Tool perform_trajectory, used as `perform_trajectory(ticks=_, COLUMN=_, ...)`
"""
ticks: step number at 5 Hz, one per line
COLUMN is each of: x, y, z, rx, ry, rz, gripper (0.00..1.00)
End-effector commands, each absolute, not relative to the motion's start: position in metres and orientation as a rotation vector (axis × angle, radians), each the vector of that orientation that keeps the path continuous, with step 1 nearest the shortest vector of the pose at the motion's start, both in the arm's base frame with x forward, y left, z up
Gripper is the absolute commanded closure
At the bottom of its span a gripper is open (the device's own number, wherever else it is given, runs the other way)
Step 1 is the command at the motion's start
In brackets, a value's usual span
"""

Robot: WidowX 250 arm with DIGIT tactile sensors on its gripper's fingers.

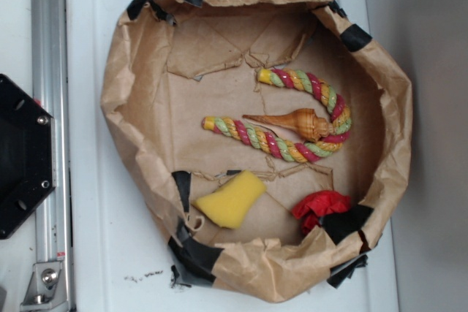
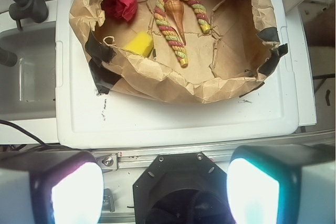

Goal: Grab the green sponge.

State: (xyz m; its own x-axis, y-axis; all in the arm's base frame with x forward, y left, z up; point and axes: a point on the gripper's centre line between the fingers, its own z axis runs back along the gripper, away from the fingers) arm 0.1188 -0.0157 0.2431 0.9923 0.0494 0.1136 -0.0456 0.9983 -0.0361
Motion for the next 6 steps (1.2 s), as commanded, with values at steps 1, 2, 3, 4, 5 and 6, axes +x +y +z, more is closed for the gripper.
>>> perform_trajectory(ticks=1, x=0.119, y=-0.016, z=0.243, rx=-0.033, ry=-0.115, rz=0.048, gripper=0.00)
perform_trajectory(ticks=2, x=0.160, y=-0.001, z=0.213, rx=-0.107, ry=-0.153, rz=0.279, gripper=0.00)
perform_trajectory(ticks=3, x=0.195, y=0.013, z=0.198, rx=-0.160, ry=-0.121, rz=0.527, gripper=0.00)
perform_trajectory(ticks=4, x=0.215, y=0.024, z=0.169, rx=-0.204, ry=-0.065, rz=0.760, gripper=0.00)
perform_trajectory(ticks=5, x=0.239, y=0.018, z=0.136, rx=-0.259, ry=-0.011, rz=0.815, gripper=0.00)
perform_trajectory(ticks=6, x=0.267, y=-0.002, z=0.091, rx=-0.286, ry=0.053, rz=0.791, gripper=0.00)
